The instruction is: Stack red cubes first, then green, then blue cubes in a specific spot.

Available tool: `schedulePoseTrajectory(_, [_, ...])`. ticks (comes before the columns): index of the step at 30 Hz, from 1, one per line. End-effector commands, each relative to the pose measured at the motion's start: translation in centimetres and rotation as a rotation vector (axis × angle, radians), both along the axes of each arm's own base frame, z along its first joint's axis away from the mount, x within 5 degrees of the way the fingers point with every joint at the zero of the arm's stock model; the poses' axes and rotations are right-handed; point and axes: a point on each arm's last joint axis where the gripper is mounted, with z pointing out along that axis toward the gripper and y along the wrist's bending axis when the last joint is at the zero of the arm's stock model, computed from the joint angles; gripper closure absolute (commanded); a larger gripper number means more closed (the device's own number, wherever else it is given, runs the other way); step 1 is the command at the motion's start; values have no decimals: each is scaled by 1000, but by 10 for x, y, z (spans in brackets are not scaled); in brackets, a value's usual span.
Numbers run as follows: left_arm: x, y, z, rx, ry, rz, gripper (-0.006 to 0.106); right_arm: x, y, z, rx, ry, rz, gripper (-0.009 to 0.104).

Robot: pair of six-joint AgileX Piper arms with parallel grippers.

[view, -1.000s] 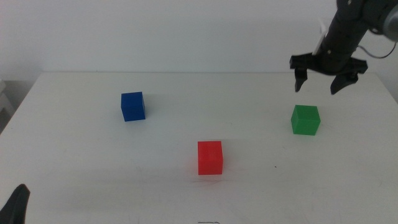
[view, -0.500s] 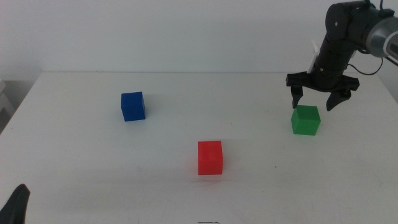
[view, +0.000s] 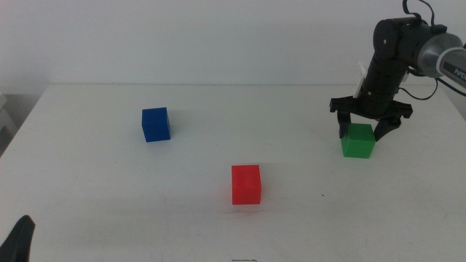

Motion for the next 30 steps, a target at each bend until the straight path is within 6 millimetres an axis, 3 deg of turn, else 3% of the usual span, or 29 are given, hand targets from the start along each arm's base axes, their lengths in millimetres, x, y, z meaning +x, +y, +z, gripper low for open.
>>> schedulePoseTrajectory(1, [-2, 0, 10, -11, -104, 0, 7, -7, -5, 37, -3, -31, -1, 50])
schedulePoseTrajectory(7, [-2, 0, 10, -11, -104, 0, 7, -9, -5, 45, -5, -42, 15, 97])
schedulePoseTrajectory(13, [-2, 0, 10, -11, -104, 0, 7, -34, 6, 93, -18, -128, 38, 96])
schedulePoseTrajectory(22, [-2, 0, 10, -11, -104, 0, 7, -93, 20, 131, -22, -218, -16, 96])
schedulePoseTrajectory(30, [-2, 0, 10, -11, -104, 0, 7, -118, 68, 151, -21, -220, 32, 96])
